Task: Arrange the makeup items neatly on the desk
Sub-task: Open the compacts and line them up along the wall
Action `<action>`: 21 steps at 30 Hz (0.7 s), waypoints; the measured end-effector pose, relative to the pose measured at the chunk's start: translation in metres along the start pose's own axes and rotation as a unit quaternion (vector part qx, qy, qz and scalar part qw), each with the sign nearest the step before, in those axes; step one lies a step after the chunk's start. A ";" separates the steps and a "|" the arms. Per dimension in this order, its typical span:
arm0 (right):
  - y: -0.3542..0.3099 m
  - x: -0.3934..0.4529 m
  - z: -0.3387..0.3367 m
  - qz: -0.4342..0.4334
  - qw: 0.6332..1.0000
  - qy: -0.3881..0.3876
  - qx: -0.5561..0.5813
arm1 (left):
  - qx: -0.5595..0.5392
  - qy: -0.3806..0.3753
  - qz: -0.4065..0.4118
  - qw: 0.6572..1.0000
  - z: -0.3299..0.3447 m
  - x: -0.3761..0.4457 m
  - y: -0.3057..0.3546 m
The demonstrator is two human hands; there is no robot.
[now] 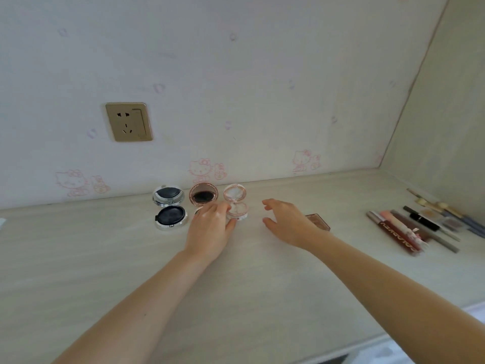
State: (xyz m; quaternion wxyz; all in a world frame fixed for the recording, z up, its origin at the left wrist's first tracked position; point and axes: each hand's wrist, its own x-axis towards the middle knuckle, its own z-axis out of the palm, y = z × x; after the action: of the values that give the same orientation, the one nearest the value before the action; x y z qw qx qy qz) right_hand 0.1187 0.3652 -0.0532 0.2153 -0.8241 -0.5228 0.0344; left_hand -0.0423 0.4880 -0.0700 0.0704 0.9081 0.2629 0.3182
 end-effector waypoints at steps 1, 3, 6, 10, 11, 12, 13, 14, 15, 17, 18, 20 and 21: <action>0.004 -0.006 -0.004 -0.003 1.000 0.002 -0.011 | -0.014 0.000 0.009 1.000 0.000 -0.002 0.007; 0.015 -0.017 -0.012 0.002 0.999 0.003 -0.036 | -0.049 -0.016 0.029 0.998 0.002 -0.005 0.023; 0.034 -0.034 -0.024 0.014 0.998 -0.013 -0.066 | -0.063 -0.054 0.058 0.995 0.010 -0.009 0.046; 0.058 -0.052 -0.041 0.011 0.994 -0.070 -0.079 | -0.080 -0.096 0.080 0.989 0.028 -0.008 0.074; 0.063 -0.055 -0.044 0.011 0.992 -0.088 -0.088 | -0.085 -0.104 0.086 0.987 0.033 -0.007 0.080; 0.067 -0.057 -0.047 0.015 0.990 -0.104 -0.097 | -0.091 -0.112 0.090 0.985 0.038 -0.006 0.086; 0.072 -0.058 -0.048 0.021 0.988 -0.116 -0.104 | -0.099 -0.120 0.089 0.984 0.043 -0.004 0.092; 0.076 -0.058 -0.049 0.029 0.986 -0.124 -0.108 | -0.106 -0.128 0.085 0.982 0.048 -0.002 0.098; 0.081 -0.057 -0.050 0.036 0.985 -0.128 -0.107 | -0.110 -0.135 0.080 0.981 0.053 -0.001 0.103; 0.088 -0.054 -0.051 0.050 0.985 -0.133 -0.096 | -0.111 -0.146 0.072 0.980 0.062 0.003 0.111; 0.092 -0.052 -0.051 0.054 0.985 -0.133 -0.091 | -0.111 -0.150 0.067 0.980 0.066 0.004 0.114; 0.098 -0.048 -0.051 0.053 0.986 -0.129 -0.087 | -0.114 -0.156 0.059 0.979 0.072 0.007 0.119; 0.101 -0.046 -0.051 0.050 0.987 -0.125 -0.088 | -0.117 -0.157 0.056 0.979 0.075 0.009 0.121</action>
State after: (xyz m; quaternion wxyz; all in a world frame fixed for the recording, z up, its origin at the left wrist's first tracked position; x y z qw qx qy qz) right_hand 0.1975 0.2725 -0.0546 0.0733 -0.8542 -0.5045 0.1020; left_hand 0.0621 0.3922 -0.0886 0.1983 0.9455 0.1585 0.2037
